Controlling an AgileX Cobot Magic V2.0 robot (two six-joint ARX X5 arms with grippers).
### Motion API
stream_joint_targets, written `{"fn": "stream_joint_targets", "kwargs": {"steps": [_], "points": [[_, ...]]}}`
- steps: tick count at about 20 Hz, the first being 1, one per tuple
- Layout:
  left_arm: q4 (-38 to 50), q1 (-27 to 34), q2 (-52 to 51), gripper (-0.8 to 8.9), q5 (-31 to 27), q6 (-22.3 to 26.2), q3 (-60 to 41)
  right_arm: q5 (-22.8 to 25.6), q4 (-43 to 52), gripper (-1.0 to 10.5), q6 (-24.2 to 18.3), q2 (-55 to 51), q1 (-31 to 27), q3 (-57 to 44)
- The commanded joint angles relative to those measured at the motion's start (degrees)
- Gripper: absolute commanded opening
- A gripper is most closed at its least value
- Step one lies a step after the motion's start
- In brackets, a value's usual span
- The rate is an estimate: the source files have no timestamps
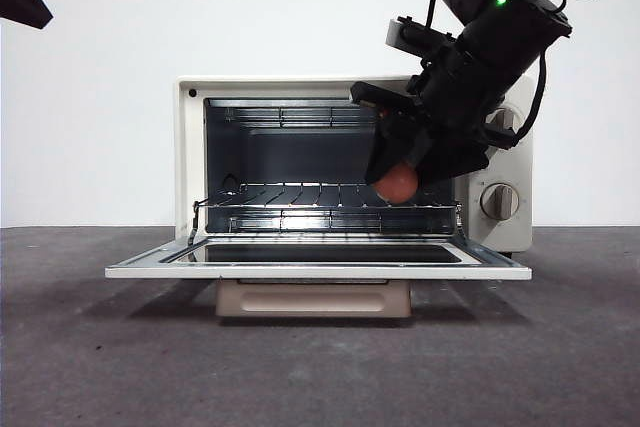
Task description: Eggoven
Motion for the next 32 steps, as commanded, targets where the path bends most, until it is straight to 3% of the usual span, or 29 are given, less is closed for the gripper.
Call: {"fn": "stream_joint_targets", "kwargs": {"steps": [1,5,9,20,32], "points": [[0.76,-0.07,0.26,0.06,0.11,-0.37,0.31,0.02,0.74,0.0,-0.92,1.86,0.17,1.44],[0.96,-0.07,0.26,0.06,0.11,-0.37,0.31,0.04,-0.02,0.2,-0.94,1.86,0.28,1.44],[1.01,-0.07,0.26,0.06,0.11,-0.37,0.31,0.61,-0.85,2.1,-0.90,1.81,0.57,1.44],[1.03,-0.07,0.28,0.06,0.11,-0.37,0.31,3.41,-0.98,2.5,-0.79,0.02,0.94,1.44],[0.98,-0.07,0.28,0.06,0.11,-0.37,0.31,2.01,-1.53,3.0,-0.44,-1.27,2.16,1.55]]}}
